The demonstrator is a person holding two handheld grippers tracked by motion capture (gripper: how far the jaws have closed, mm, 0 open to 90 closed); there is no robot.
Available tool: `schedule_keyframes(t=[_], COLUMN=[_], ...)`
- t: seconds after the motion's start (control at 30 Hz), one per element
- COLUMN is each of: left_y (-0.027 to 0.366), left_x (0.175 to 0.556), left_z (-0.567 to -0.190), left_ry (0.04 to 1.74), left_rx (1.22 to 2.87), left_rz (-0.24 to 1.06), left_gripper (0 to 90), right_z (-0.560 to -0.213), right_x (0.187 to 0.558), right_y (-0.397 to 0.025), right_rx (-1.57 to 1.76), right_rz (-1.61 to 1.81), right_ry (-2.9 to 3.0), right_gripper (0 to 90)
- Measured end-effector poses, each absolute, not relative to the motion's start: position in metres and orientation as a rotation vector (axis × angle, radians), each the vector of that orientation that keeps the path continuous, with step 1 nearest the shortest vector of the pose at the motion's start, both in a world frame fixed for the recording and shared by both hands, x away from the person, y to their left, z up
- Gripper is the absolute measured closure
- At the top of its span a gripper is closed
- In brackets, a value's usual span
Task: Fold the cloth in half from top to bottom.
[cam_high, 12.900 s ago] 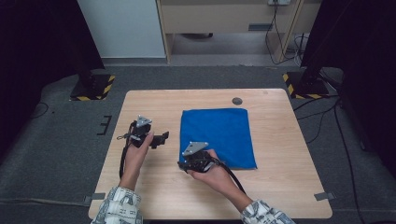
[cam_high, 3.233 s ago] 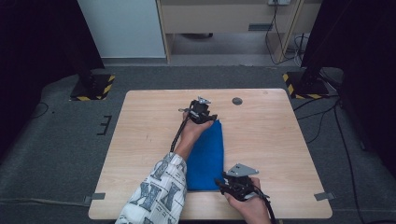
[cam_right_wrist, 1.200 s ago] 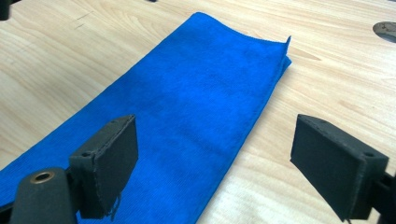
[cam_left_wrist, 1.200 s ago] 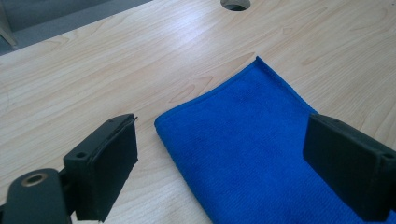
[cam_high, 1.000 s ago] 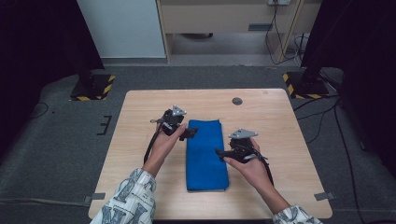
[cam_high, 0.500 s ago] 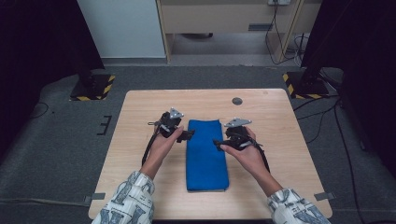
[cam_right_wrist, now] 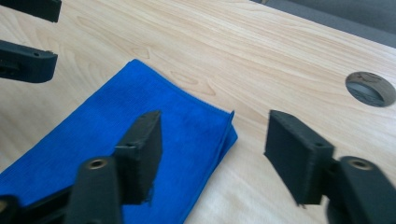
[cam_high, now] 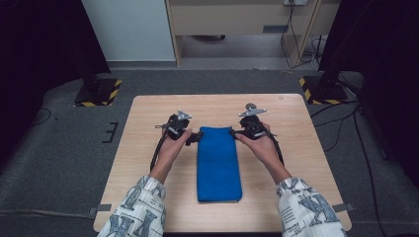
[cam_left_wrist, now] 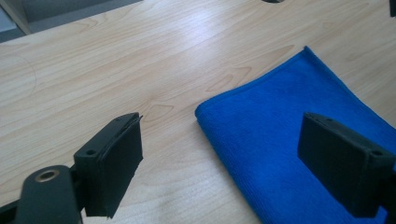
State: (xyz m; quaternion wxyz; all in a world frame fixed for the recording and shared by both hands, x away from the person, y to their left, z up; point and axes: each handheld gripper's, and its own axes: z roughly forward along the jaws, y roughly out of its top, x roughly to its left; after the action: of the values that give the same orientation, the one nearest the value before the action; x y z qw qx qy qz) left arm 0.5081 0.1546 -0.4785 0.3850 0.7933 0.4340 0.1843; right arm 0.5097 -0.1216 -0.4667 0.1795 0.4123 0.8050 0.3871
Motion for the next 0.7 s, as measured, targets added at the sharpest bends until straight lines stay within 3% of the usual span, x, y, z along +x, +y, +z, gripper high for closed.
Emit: schedule_keyframes(t=[0.37,0.53,0.7], left_y=[0.153,0.154,0.158], left_x=[0.519,0.522,0.526], left_z=[-0.491,-0.495,-0.497], left_ry=[1.116,1.133,1.141], left_rx=[2.046,2.029,2.005], left_rz=[0.393,0.381,0.378], left_gripper=[21.9,21.9,28.2], right_z=[-0.485,-0.488,-0.494], right_x=[0.541,0.549,0.556], right_y=[-0.113,-0.108,-0.106], right_rx=[1.241,1.267,1.285], right_rz=[1.019,1.006,0.988], right_ry=[2.3,2.32,2.349], right_gripper=[60.1,62.6,67.9])
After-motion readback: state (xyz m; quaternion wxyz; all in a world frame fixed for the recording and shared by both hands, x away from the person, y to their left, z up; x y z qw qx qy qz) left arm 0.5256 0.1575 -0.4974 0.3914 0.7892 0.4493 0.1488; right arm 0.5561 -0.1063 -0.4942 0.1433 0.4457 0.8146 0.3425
